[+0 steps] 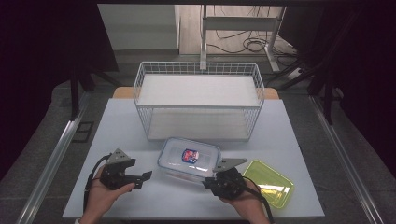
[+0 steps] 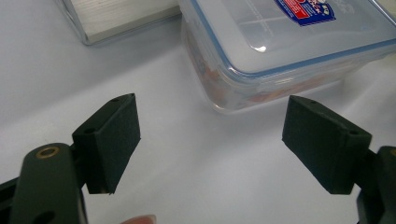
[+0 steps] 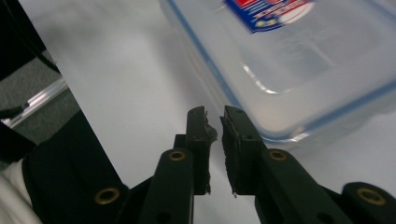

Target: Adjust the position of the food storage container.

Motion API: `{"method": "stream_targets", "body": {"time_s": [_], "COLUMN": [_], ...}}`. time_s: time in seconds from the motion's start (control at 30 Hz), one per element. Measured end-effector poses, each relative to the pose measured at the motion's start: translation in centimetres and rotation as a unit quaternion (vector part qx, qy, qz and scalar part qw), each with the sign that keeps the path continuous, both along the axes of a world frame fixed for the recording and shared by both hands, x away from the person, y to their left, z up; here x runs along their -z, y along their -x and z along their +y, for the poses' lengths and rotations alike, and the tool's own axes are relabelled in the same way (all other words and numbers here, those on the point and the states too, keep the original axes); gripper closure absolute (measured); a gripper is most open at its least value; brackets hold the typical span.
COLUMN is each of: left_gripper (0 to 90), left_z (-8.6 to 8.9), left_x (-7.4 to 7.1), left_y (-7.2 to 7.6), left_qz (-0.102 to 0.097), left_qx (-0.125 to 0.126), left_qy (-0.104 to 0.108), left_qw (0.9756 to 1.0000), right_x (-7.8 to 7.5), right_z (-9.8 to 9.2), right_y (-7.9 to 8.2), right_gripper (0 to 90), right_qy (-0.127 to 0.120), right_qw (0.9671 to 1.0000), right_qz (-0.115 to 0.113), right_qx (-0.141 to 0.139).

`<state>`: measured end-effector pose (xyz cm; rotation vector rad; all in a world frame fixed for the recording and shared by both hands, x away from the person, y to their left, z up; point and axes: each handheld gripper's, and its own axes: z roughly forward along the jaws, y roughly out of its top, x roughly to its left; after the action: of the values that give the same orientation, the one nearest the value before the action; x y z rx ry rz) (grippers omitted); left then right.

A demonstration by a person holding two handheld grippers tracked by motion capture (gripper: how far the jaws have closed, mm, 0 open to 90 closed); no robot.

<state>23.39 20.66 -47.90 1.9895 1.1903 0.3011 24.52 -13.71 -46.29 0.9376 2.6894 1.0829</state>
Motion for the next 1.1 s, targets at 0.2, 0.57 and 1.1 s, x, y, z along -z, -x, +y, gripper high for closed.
{"method": "stream_targets", "body": {"time_s": [0.2, 0.57, 1.1], "left_gripper": [18.7, 18.1, 18.1], "left_z": [0.1, 0.1, 0.0], "left_x": [0.1, 0.2, 0.5], "left_y": [0.0, 0.0, -0.1], "left_qz": [0.001, 0.001, 0.007], "left_qx": [-0.001, 0.0, 0.005], "left_qy": [0.0, 0.0, -0.005], "left_qw": [1.0, 1.0, 1.0], "right_x": [1.6, 3.2, 3.1], "right_z": [2.2, 3.2, 2.4], "right_y": [-0.4, -1.0, -1.6], "right_gripper": [89.2, 89.3, 89.3], "right_qy": [0.026, 0.065, 0.081], "right_qw": [0.9992, 0.9976, 0.9967], "right_qz": [0.016, 0.013, 0.001], "right_qx": [-0.025, -0.021, 0.005]}}
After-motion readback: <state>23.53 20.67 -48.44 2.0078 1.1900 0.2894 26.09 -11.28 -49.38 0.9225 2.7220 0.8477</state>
